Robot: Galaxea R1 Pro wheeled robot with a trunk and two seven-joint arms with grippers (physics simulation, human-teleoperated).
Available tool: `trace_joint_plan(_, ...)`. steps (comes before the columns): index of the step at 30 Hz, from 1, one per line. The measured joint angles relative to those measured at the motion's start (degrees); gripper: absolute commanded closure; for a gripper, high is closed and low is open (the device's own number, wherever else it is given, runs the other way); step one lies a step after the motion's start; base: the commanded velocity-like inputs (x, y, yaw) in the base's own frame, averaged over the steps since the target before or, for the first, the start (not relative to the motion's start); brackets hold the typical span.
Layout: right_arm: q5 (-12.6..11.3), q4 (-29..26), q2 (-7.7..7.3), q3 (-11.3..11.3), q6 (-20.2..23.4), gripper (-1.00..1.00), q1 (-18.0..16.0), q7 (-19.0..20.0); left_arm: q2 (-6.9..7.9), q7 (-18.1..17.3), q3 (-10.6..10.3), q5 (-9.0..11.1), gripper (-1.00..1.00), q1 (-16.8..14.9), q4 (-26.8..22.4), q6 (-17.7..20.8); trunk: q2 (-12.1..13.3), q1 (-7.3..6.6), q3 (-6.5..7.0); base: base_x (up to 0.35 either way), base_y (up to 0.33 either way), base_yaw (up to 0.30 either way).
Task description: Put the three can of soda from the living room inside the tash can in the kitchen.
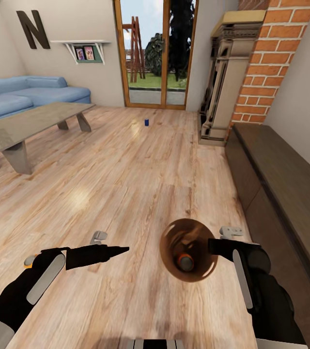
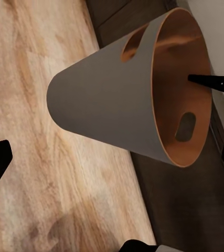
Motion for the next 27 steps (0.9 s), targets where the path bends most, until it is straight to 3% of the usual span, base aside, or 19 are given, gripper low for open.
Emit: trace_joint_plan(27,0.0,0.0,0.00,0.0,0.0,1.00,0.0,0.0,0.00,-0.1,0.0,-0.2,-1.00,0.0,0.0,0.0,0.0,0.00,2.46,0.000,0.000,0.000)
